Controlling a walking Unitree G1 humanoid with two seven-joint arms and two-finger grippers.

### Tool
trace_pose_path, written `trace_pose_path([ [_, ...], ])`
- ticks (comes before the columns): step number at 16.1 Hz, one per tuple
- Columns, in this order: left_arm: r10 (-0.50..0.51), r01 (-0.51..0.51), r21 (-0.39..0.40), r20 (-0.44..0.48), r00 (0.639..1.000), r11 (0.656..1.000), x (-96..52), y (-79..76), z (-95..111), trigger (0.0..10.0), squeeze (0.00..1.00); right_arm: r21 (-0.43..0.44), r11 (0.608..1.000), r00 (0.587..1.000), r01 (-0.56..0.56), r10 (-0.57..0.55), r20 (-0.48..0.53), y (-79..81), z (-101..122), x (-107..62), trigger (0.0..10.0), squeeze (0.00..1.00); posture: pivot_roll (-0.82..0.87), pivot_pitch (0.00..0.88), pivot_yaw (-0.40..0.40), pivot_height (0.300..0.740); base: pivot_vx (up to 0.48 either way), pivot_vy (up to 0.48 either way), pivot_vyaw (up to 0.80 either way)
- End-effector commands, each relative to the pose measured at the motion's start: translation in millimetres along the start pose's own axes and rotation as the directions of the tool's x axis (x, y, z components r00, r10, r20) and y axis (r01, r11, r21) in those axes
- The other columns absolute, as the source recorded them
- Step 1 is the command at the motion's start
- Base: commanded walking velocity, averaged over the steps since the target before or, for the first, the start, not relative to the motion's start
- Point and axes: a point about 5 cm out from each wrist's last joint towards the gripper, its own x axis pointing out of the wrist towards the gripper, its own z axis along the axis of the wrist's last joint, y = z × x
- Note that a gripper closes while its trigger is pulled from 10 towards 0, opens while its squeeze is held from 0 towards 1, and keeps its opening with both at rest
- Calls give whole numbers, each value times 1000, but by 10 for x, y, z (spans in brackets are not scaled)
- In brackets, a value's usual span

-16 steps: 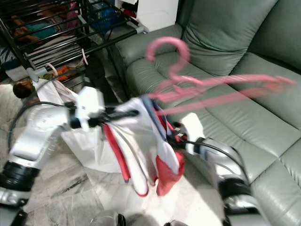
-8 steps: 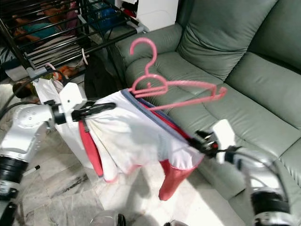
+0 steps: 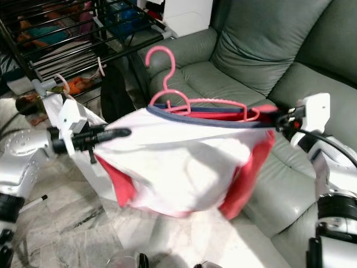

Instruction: Hang hanger

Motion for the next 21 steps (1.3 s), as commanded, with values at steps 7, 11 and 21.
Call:
trace_pose_path([
  [7, 23, -4, 74, -250, 968, 997, -184, -47, -403, 0, 0, 6, 989, 984, 151, -151, 95, -105, 193, 130, 0, 0, -44, 0, 33, 740, 0, 0, 0],
  [11, 229, -174, 187, -338, 913, 967, 97, -26, -692, 0, 0, -11, 997, 990, 76, -74, 117, 285, 215, 476, 0, 0, -42, 0, 23, 740, 0, 0, 0],
  [21, 768, -788, -130, -177, 616, 602, 398, 250, -763, 0, 0, 26, 918, 916, -396, 393, 83, 1698, -6, 892, 0, 0, -39, 0, -10, 740, 0, 0, 0],
])
